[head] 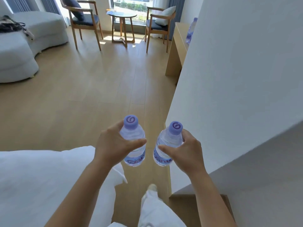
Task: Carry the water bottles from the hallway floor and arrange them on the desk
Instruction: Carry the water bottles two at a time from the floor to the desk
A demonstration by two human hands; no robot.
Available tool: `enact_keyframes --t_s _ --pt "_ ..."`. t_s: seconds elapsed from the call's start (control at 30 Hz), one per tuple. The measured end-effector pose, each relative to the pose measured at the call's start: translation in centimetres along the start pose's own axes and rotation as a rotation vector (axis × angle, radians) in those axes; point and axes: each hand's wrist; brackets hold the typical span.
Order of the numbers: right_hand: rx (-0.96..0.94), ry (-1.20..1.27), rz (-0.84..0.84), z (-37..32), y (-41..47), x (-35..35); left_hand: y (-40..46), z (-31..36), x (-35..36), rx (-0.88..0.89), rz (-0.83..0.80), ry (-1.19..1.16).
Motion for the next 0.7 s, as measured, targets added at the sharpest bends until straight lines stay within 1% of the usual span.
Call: enact_keyframes --t_s 0.23,0.47,0.57,0.7 --pt "-0.018 -0.019 -0.025 3.7 14.6 3.7 14.7 2.6 2.5 -0.048 -0.040 -0.019" --pt "-0.043 -0.008 -0.013 6.7 32.6 4.7 31.0 8.9 4.9 -0.072 -0.068 -0.050" --pt "-0.069 -0.005 -0.003 7.7 38.3 4.9 36.5 10.6 5.5 -0.072 -0.062 -0.059" --pt "-0.054 -0.004 0.000 9.5 44.3 5.7 43.2 12.1 6.7 -0.075 -0.083 -0.043"
Point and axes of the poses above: each hand's wrist, its own y-axis towards the middle knuckle, its own x-axis out of the palm, z = x × y, and after that the axes turned 14 degrees about -x, right-handed
